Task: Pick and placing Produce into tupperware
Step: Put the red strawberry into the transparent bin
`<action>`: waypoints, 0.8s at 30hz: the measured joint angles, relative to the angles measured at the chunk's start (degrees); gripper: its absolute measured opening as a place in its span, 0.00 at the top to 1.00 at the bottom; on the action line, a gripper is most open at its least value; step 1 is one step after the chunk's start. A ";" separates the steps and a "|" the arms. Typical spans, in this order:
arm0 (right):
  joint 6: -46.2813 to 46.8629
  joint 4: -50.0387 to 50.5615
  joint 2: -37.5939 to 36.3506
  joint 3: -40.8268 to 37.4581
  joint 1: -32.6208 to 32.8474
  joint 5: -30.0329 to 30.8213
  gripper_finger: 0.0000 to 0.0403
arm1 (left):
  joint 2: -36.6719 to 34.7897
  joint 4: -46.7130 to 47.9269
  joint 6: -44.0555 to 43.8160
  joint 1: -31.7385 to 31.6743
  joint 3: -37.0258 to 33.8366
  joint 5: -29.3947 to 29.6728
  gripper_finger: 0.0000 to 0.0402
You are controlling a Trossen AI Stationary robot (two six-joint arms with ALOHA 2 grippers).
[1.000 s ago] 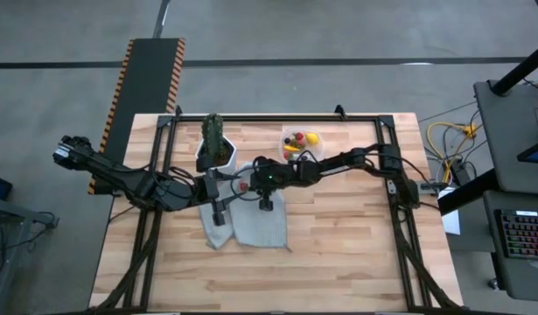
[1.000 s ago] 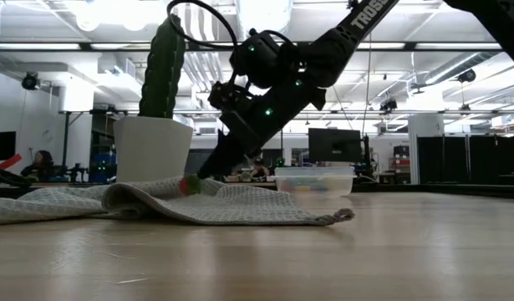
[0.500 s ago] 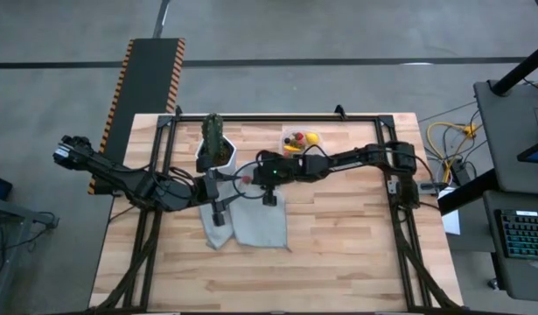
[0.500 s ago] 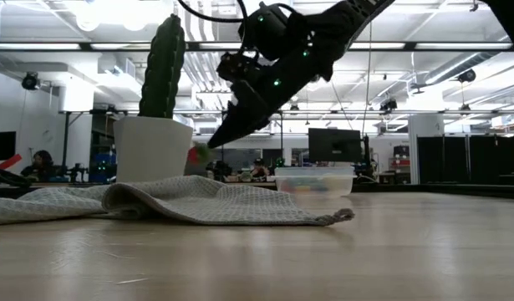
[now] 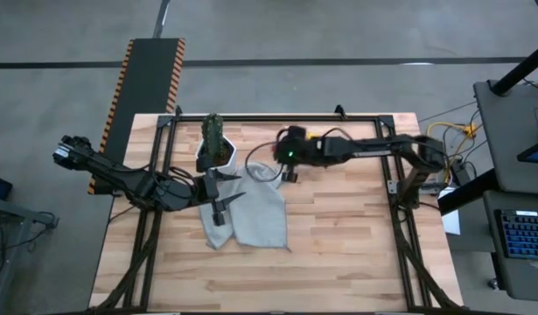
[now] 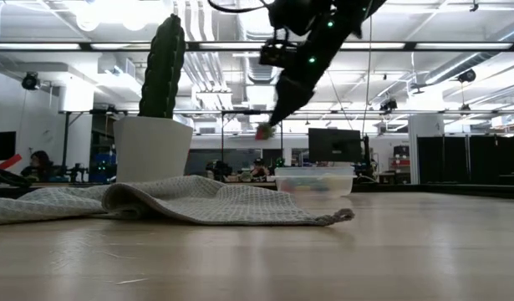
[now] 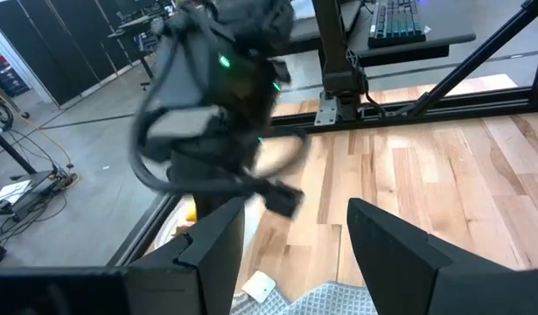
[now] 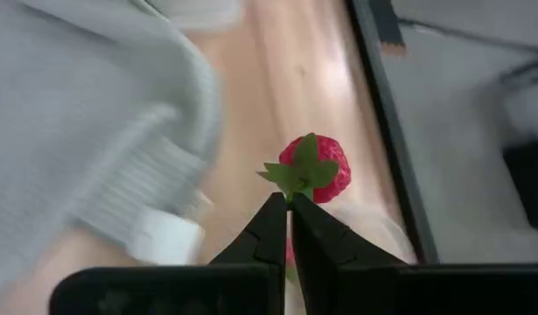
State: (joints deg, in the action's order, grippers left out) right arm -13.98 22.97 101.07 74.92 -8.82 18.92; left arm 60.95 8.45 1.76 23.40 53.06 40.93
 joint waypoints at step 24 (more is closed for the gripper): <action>1.23 18.33 -4.61 -6.19 -14.86 -6.92 0.98 | 0.00 0.04 -0.11 0.24 0.00 0.01 0.53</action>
State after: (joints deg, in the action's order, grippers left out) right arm -12.75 41.30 96.47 68.72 -23.68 12.00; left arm 60.95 8.49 1.65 23.64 53.06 40.94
